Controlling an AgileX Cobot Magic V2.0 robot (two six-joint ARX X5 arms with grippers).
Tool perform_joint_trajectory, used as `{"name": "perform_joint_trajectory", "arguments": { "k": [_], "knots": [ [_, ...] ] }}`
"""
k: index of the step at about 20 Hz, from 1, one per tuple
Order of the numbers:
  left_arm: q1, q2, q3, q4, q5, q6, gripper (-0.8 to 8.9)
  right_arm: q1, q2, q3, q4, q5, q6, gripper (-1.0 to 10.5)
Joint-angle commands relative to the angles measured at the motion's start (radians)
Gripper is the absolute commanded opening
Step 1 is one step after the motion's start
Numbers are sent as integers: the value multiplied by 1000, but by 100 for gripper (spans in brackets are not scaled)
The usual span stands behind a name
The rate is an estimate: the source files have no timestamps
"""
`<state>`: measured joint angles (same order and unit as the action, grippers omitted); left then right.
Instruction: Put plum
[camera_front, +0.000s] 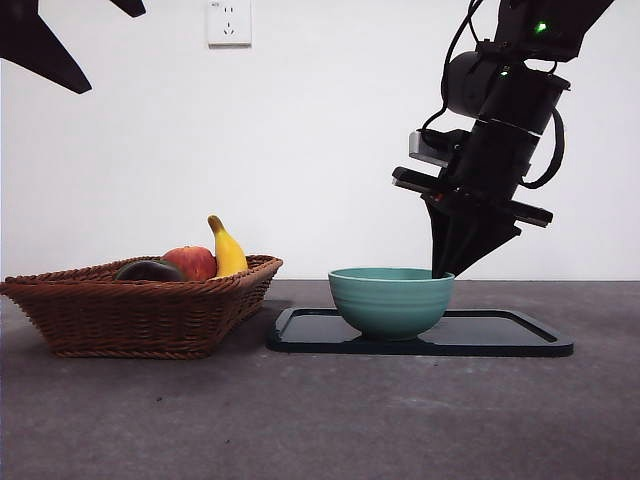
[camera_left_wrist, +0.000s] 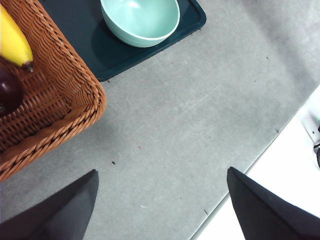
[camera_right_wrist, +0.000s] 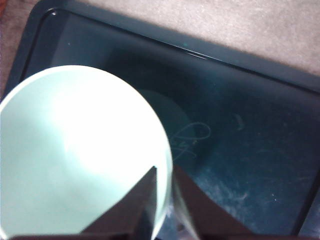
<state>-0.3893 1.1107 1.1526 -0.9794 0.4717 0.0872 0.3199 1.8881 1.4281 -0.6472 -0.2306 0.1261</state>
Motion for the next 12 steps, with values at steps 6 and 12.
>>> {"name": "perform_joint_trajectory", "arguments": {
  "k": [6, 12],
  "knots": [
    [-5, 8, 19, -1, 5, -2, 405, 5, 12, 22, 8, 3, -14, 12],
    [-5, 8, 19, 0, 5, -2, 405, 4, -101, 27, -14, 1, -14, 12]
  ]
}}
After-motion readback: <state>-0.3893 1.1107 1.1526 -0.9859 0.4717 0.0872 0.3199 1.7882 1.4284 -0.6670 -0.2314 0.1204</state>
